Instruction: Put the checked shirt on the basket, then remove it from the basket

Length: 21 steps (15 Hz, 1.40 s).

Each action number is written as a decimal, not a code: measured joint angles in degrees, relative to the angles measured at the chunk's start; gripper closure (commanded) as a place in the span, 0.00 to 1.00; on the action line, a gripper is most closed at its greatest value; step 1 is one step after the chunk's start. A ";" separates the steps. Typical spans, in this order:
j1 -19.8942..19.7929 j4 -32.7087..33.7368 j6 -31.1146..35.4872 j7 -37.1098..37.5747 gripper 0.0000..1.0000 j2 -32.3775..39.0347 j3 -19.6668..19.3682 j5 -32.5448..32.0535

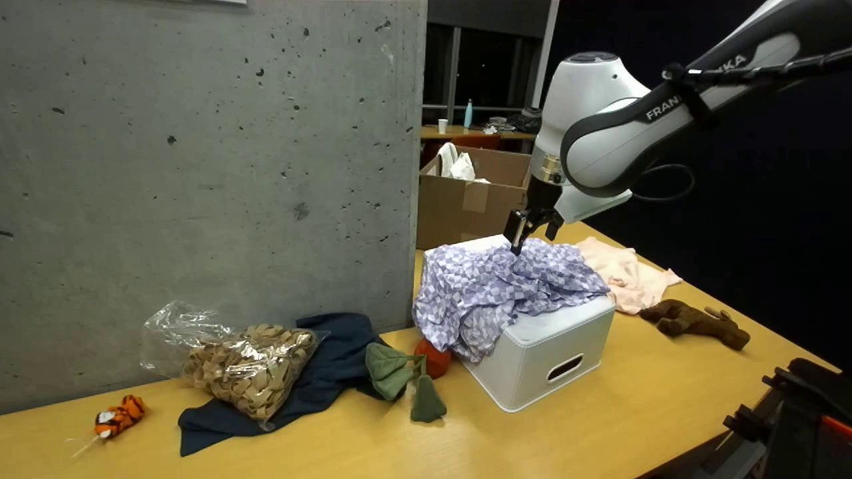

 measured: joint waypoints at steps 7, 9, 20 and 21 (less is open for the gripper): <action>-2.02 10.84 -0.02 -4.41 0.00 9.71 1.60 2.24; -2.03 12.71 -0.31 -4.57 0.00 11.68 2.18 2.98; -5.32 11.46 -0.28 -4.59 0.00 12.90 1.78 3.34; -5.32 11.37 -0.28 -4.59 0.00 12.90 1.83 3.35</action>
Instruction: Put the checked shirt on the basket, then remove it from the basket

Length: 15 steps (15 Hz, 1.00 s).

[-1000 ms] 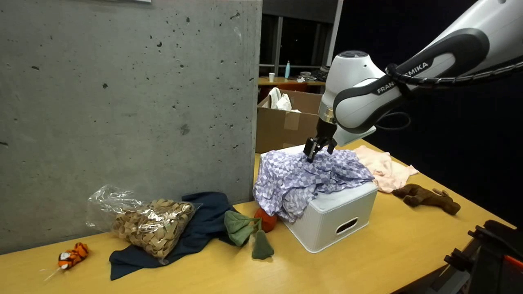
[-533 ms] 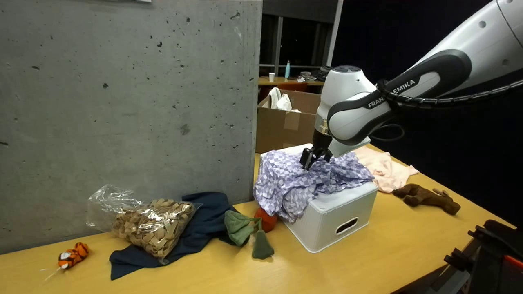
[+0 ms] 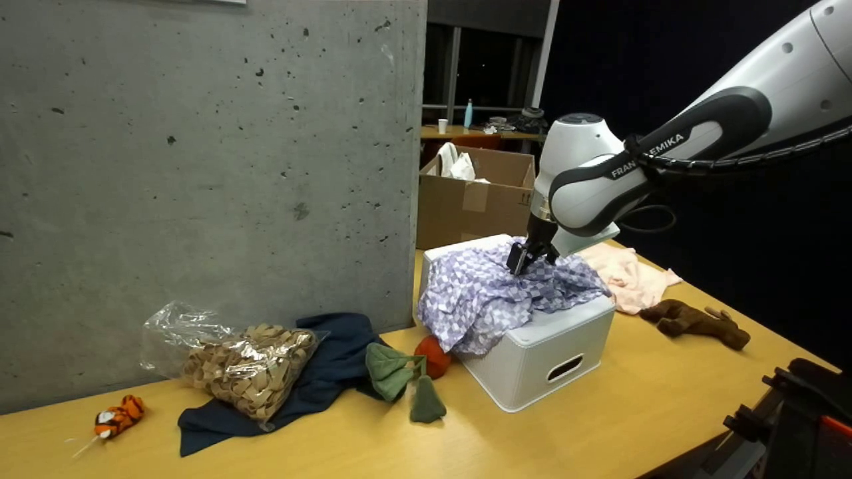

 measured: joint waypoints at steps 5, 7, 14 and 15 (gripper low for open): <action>0.77 -0.13 0.00 0.01 0.51 0.00 0.27 0.00; 0.95 -0.13 0.00 0.02 0.65 -0.02 0.30 0.00; 0.93 -0.40 0.02 0.04 0.66 -0.38 0.33 0.04; 0.92 -0.63 0.12 0.05 0.66 -0.70 0.30 0.04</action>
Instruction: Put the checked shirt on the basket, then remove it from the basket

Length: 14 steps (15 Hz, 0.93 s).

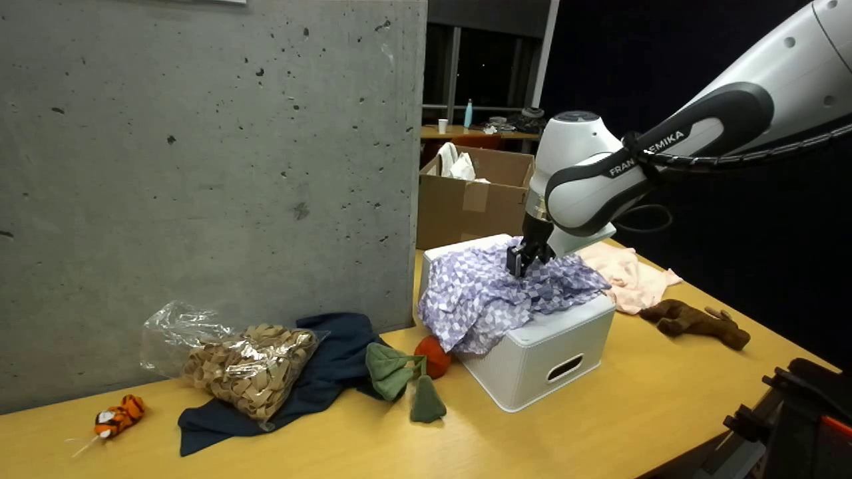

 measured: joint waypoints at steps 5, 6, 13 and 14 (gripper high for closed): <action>-0.05 -5.51 0.43 0.23 0.66 -8.14 -1.41 -0.01; -0.06 -7.42 0.45 0.28 0.66 -10.88 -1.97 -0.01; -0.04 -21.22 0.45 1.49 0.66 -30.40 -6.81 -2.12; -0.08 -23.28 0.44 2.07 0.66 -33.25 -7.71 -3.26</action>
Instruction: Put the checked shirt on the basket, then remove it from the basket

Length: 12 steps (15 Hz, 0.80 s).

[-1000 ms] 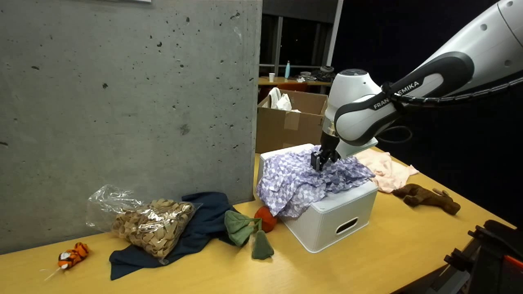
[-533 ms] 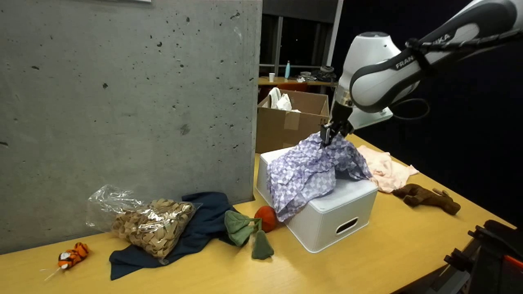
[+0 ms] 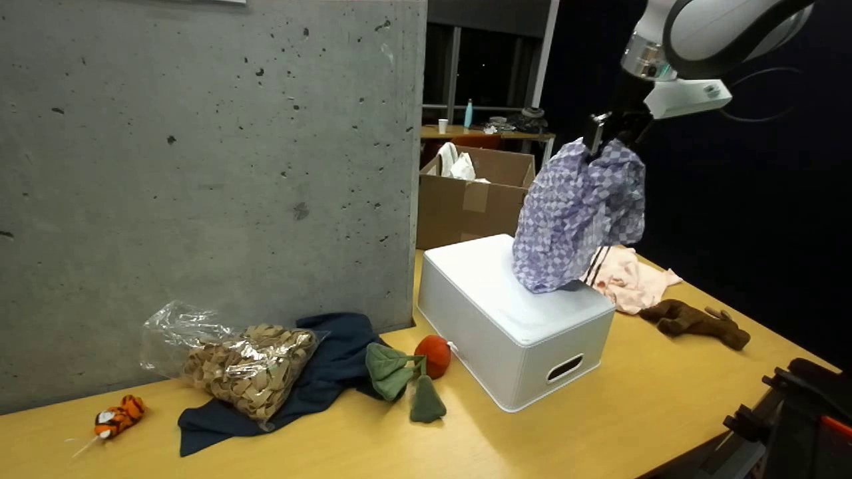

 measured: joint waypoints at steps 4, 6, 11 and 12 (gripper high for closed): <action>-0.96 -8.16 -0.01 2.67 0.66 -10.31 -3.65 -5.68; -2.14 -11.88 0.10 3.75 0.66 -14.74 -4.47 -8.01; -3.24 -18.83 2.85 8.25 0.66 -25.34 -3.67 -14.51; -3.27 -19.62 2.94 9.67 0.66 -27.42 -2.86 -16.17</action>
